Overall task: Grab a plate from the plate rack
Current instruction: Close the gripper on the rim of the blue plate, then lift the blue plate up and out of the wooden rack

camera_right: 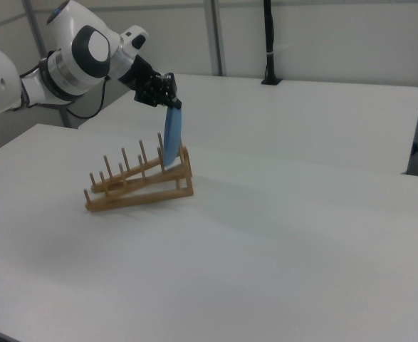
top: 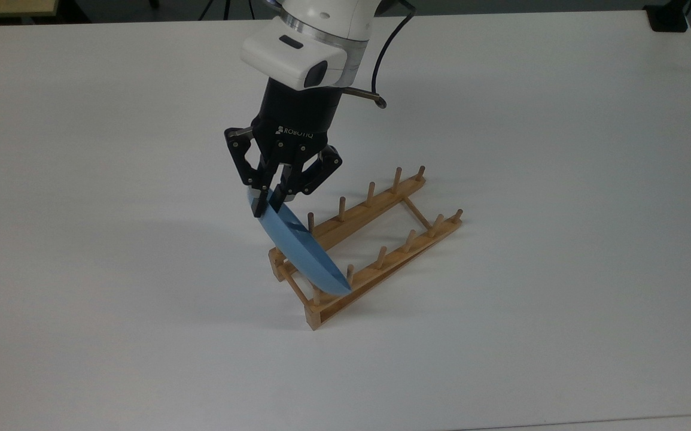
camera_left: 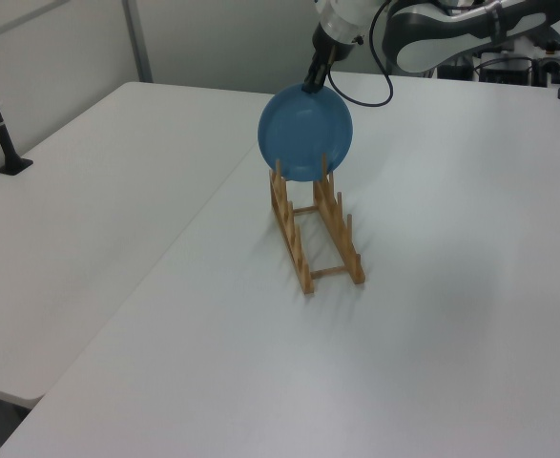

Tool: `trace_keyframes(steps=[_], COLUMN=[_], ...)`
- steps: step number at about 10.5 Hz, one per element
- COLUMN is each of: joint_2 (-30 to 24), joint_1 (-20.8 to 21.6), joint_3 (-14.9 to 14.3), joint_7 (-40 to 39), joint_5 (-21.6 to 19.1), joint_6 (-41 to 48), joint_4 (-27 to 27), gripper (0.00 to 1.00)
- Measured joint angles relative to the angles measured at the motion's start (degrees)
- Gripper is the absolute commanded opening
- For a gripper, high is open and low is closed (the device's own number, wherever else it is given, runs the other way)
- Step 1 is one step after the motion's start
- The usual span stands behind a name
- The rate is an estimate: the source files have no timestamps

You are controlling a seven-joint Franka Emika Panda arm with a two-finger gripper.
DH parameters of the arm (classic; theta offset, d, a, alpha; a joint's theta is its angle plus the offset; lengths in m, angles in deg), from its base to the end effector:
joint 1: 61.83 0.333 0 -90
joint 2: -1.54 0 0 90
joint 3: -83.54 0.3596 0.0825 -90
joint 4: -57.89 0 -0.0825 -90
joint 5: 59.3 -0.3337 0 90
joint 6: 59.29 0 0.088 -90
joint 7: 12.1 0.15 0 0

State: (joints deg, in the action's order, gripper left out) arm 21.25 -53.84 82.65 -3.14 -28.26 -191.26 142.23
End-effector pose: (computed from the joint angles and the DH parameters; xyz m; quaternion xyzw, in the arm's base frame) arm 0.6904 0.0604 0.5589 0.9363 0.1115 0.2633 0.2038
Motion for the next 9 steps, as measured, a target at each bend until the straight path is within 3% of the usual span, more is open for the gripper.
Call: trace_keyframes(steps=[9], joint_2=[-3.0], joint_1=[1.3], joint_3=[0.0], joint_7=[0.0], joint_5=[1.4], joint_6=[0.0], joint_4=[-0.4], gripper=[0.0])
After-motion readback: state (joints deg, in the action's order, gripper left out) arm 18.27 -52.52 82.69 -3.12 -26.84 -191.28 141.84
